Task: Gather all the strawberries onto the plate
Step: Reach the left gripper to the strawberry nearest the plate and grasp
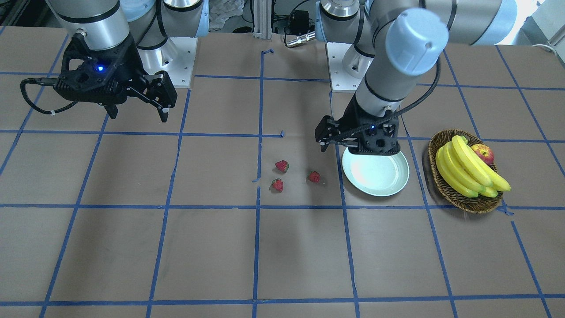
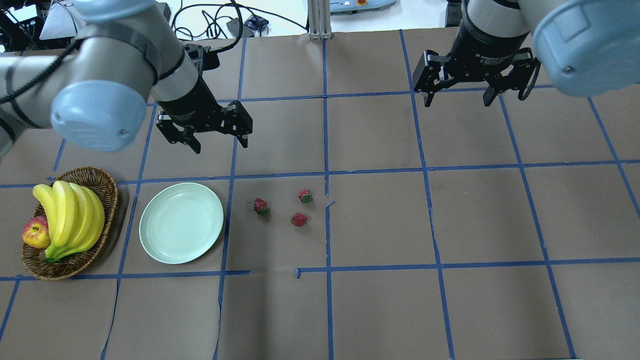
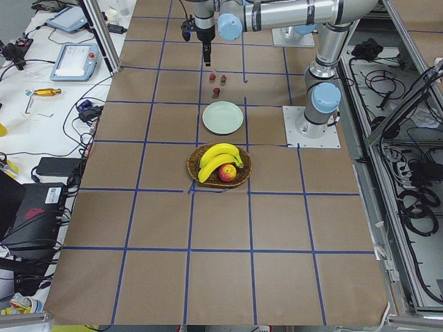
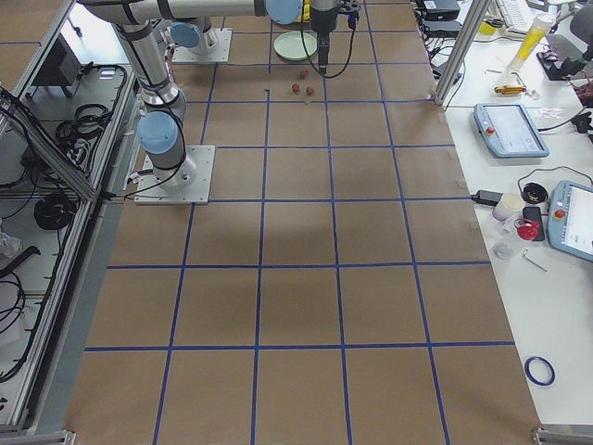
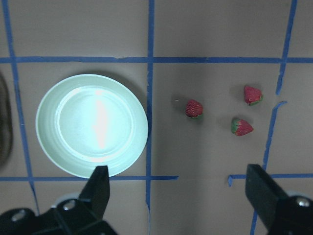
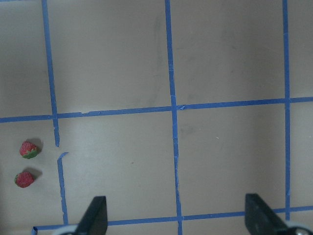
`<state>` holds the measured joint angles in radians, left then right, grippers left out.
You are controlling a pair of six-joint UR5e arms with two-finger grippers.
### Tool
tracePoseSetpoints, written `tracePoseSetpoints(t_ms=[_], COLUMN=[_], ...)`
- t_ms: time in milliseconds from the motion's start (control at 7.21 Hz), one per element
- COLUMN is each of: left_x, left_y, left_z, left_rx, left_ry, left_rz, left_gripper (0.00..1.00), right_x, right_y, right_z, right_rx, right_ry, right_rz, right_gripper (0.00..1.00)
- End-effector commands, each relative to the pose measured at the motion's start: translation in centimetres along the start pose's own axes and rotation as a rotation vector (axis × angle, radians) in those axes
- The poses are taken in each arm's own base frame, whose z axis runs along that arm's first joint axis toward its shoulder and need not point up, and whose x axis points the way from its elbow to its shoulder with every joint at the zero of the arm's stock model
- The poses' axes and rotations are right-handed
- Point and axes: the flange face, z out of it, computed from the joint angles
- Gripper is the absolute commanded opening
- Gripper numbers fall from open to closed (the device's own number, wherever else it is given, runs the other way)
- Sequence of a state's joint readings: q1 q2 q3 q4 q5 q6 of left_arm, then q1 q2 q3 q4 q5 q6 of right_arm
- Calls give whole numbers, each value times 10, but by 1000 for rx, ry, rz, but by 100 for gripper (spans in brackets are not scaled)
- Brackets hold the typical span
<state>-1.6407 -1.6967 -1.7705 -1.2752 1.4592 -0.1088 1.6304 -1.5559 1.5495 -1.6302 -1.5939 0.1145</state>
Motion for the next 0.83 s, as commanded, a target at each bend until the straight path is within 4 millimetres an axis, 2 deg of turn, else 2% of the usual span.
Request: tracePoseSetpoints(t_ms=[0,139,278,416,555,694], left_x=[-6,-2,3,6,8,13], left_y=[7,10,11,8,6,8], left_z=[102,131,152,167,178,181], left_rx=[-32,-70,-90,-70,-71,-72], left_ry=[-68,-85,-82,-75,-78,-86], left_rz=[-6,7,11,2,-1,10], left_gripper=[98,96,88,88,82,70], right_x=[0,0,0,0,0,0], right_y=[0,0,-1,-1,-1,-1], right_z=[0,-1,-1,-2,-1,-1], right_rx=[0,3,5,5,2,3], right_ry=[-2,-2,-2,-2,-2,-2], right_rz=[0,0,0,0,0,0], right_gripper=[100,100,100,100,100,100])
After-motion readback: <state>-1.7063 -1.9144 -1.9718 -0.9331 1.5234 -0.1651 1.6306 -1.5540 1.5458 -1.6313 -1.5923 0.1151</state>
